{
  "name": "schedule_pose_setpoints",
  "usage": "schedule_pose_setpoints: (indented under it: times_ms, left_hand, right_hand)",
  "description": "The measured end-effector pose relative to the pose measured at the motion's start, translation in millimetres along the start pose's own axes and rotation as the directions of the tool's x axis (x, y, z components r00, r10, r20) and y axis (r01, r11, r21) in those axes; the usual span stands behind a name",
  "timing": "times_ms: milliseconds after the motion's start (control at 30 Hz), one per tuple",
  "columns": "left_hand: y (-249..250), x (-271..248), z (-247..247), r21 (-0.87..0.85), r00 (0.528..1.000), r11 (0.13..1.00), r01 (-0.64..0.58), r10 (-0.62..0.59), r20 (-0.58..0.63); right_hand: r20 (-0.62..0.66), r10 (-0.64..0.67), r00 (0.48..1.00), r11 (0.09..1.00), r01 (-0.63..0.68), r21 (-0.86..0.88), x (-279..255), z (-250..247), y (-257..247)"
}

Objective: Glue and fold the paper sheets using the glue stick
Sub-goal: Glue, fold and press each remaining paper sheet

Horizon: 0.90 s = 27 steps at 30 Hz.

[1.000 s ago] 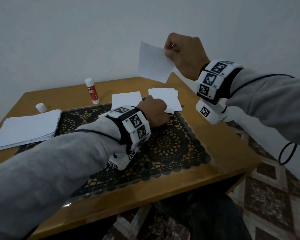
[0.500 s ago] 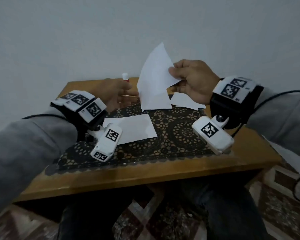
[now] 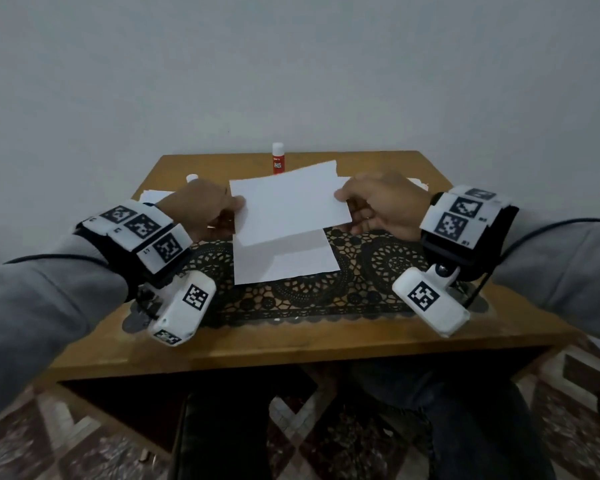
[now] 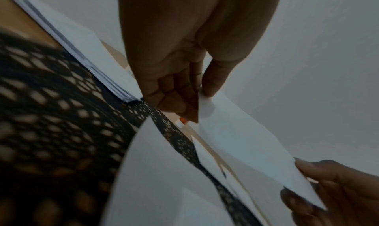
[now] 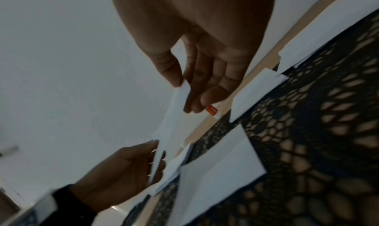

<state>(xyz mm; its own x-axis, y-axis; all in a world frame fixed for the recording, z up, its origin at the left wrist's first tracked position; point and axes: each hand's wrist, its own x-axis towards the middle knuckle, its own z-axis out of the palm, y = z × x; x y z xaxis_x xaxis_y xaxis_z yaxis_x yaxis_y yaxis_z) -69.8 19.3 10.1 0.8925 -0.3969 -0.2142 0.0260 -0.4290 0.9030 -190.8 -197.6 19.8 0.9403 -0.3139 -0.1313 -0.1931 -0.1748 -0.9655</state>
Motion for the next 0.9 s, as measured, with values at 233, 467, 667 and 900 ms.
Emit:
schedule_pose_setpoints:
  times_ms: [233,467,667,900]
  left_hand:
    - [-12.8,-5.3,-4.4,0.421,0.999,0.907,-0.033,0.017,0.042]
    - [-9.1,-7.1,3.5,0.472,0.994,0.879,0.064,-0.098,0.049]
    - [-25.3,-1.6,4.7,0.494,0.999,0.869,0.02,-0.041,0.033]
    - [-28.0,2.4,-0.1,0.548,0.997,0.836,0.003,-0.043,0.06]
  right_hand:
    - [0.058,0.13,0.99,0.946,-0.107,-0.305,11.5,5.7,18.4]
    - [0.069,0.18,0.981,0.89,-0.132,-0.436,24.0,12.1,25.7]
    - [0.08,0.135,0.988,0.882,-0.083,-0.463,28.0,11.3,32.5]
    - [0.118,0.097,0.988,0.871,-0.027,-0.49,30.1,7.8,37.4]
